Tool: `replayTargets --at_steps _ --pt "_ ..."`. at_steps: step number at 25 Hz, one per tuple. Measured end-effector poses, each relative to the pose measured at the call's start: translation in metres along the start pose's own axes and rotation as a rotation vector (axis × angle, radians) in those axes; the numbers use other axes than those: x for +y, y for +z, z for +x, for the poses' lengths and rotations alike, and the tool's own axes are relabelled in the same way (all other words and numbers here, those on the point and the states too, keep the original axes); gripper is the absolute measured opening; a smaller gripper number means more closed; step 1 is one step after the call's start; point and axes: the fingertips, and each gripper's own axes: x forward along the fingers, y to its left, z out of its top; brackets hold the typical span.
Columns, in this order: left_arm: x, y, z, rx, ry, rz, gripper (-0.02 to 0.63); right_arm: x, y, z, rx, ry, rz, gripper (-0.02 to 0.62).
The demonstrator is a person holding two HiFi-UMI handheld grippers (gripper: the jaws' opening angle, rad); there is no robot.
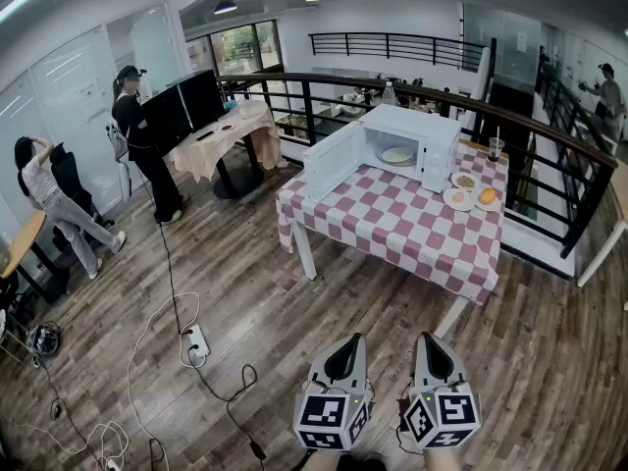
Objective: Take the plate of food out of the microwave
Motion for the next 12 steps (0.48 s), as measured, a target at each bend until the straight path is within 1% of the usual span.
replayTargets --at_steps 12 --pt "0.0017 -0.0014 0.0031 0.0 0.018 -0.003 0.012 -0.0099 -0.0025 0.0027 0.01 -0.004 0.009 -0.009"
